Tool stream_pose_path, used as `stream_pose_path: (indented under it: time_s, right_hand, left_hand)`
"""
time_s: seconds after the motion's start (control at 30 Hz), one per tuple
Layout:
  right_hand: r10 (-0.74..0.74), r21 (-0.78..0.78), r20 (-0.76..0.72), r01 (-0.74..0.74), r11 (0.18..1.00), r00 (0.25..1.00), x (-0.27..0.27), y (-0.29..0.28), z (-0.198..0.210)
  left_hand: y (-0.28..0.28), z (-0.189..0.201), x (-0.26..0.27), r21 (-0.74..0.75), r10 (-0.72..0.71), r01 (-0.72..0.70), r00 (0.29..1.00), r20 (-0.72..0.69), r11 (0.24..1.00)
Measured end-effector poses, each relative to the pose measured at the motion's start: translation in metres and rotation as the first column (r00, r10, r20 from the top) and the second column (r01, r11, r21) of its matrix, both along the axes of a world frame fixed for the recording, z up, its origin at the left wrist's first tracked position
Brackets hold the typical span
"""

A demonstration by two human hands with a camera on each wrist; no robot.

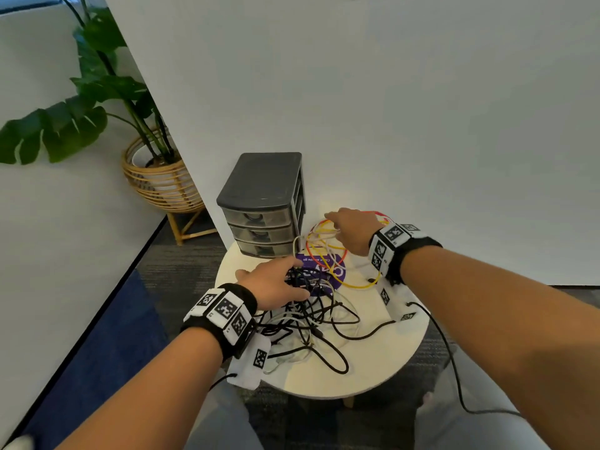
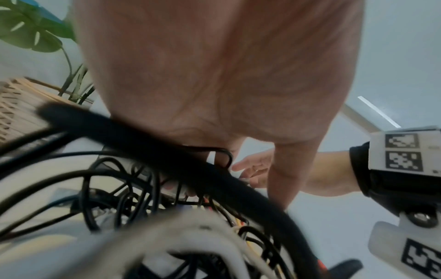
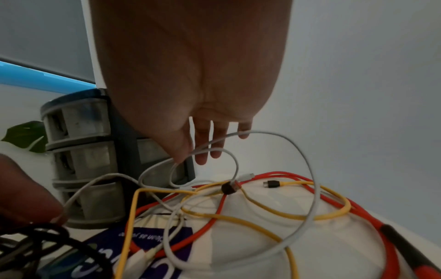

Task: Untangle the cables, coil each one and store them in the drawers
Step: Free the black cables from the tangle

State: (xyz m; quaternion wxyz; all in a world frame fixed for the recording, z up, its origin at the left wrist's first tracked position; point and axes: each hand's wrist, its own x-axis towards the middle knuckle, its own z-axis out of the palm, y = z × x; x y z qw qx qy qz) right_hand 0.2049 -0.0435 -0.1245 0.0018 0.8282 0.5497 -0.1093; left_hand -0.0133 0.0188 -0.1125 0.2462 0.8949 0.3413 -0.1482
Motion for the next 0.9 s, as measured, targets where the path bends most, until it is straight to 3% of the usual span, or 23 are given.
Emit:
stream_pose_path:
  time_s: [0.1,0.27,0.43,0.63,0.7,0.77,0.9]
  right_hand:
    - [0.012,0.033,0.061,-0.014,0.999,0.998,0.003,-0.001,0.003]
    - [0.004,0.124,-0.027,-0.001,0.992,1.000,0.015,-0.011,0.025]
    - [-0.076,0.175,-0.113,0.095,0.980,0.991,0.023,-0.028,0.034]
    - [-0.094,0.296,-0.057,0.107,0.949,0.994,-0.006,-0.053,0.020]
    - [-0.019,0.338,-0.053,0.036,0.940,0.998,-0.021,-0.057,0.017]
    - [0.092,0.356,-0.156,-0.031,0.934,0.983,-0.034,-0.057,0.012]
    - [0.174,0.139,-0.280,-0.139,0.980,0.944,-0.062,-0.056,0.002]
  left_hand:
    - [0.002,0.003,0.004,-0.026,0.000,0.001,1.000,0.022,1.000]
    - [0.008,0.006,0.010,-0.320,0.147,-0.062,0.957,0.249,0.945]
    - [0.011,0.007,0.010,-0.332,0.192,-0.091,0.939,0.285,0.939]
    - [0.009,0.012,0.005,-0.250,0.225,-0.129,0.885,0.408,0.960]
    - [0.007,0.012,0.004,-0.182,0.215,-0.142,0.843,0.494,0.973]
    - [0.002,0.016,0.003,-0.156,0.239,-0.182,0.767,0.596,0.971]
    - [0.000,0.029,0.005,-0.190,0.262,-0.182,0.628,0.733,0.965]
